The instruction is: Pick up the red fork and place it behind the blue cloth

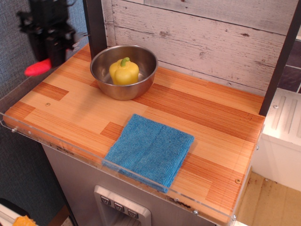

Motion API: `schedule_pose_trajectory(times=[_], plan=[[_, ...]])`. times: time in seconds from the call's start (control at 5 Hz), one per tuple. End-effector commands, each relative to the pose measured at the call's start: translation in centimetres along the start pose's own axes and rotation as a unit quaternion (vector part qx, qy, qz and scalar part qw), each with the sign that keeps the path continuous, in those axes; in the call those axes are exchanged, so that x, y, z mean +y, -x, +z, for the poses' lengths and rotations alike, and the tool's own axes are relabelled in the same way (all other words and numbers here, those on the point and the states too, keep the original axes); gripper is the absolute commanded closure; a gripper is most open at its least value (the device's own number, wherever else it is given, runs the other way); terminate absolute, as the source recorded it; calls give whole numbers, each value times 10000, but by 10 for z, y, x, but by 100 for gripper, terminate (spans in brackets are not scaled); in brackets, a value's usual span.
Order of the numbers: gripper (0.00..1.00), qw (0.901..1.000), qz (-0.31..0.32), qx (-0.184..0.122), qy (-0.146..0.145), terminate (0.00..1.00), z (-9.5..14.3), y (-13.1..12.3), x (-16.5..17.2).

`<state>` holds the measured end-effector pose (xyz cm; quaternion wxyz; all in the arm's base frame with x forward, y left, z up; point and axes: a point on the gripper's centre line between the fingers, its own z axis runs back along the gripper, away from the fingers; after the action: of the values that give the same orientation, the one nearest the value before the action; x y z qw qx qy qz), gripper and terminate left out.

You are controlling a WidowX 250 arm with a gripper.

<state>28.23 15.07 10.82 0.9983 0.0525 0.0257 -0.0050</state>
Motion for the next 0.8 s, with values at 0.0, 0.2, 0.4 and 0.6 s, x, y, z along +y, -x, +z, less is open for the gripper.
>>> schedule_pose_trajectory(times=[0.0, 0.2, 0.4, 0.6], plan=[[100, 9927, -1047, -376, 465, 0, 34, -17, -87], [100, 9890, -1309, -379, 581, 0, 30, -22, -137], [100, 9909, -1157, -349, 595, 0, 16, -34, -189], [100, 9931, -835, -234, 787, 0, -6, -52, -208]])
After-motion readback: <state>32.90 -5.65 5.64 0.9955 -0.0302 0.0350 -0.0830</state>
